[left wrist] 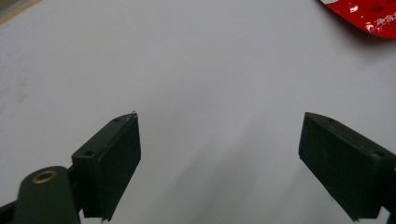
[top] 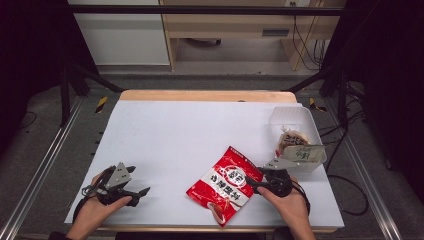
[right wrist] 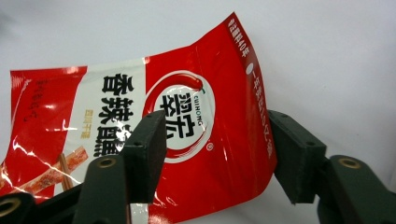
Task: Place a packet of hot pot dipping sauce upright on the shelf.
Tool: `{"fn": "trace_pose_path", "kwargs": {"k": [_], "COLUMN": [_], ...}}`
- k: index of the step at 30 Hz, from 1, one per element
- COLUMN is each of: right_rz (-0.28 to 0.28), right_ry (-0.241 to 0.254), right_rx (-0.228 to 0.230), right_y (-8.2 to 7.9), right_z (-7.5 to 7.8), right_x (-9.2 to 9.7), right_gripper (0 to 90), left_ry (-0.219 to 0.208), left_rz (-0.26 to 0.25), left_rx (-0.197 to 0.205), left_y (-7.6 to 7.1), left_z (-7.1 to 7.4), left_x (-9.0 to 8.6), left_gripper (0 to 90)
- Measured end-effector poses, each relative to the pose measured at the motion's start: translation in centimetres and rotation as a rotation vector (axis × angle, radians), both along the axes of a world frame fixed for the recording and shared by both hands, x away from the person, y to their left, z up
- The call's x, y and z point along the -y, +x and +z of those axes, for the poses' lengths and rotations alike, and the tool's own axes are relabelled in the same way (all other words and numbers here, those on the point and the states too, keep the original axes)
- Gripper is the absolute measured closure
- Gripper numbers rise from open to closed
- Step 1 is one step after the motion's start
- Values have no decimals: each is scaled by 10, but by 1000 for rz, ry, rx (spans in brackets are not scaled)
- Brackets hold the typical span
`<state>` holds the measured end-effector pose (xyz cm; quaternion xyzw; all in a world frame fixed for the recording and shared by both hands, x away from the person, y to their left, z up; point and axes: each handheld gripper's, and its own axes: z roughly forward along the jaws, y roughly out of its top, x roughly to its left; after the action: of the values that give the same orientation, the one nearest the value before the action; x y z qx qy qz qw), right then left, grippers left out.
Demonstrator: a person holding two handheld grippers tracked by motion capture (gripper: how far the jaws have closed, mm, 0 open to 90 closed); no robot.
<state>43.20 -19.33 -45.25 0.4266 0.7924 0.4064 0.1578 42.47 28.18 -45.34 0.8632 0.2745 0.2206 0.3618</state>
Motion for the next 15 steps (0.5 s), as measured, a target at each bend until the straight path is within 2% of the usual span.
{"fn": "trace_pose_path", "kwargs": {"k": [4, 5, 9, 15], "right_rz": [12, 10, 8, -4], "right_ry": [-33, -46, -79, -162], "right_rx": [-29, -32, -9, 28], "right_y": [1, 1, 1, 1], "right_z": [-5, -6, -5, -4], "right_x": [-2, -3, -1, -5], "right_gripper": [471, 507, 665, 827], "left_ry": [12, 11, 12, 21], "left_rz": [-7, -6, -5, -8], "left_rx": [-1, -1, 1, 0], "left_y": [1, 1, 1, 0], "left_z": [0, 0, 1, 0], "left_x": [0, 0, 0, 0], "left_gripper": [128, 128, 129, 130]}}
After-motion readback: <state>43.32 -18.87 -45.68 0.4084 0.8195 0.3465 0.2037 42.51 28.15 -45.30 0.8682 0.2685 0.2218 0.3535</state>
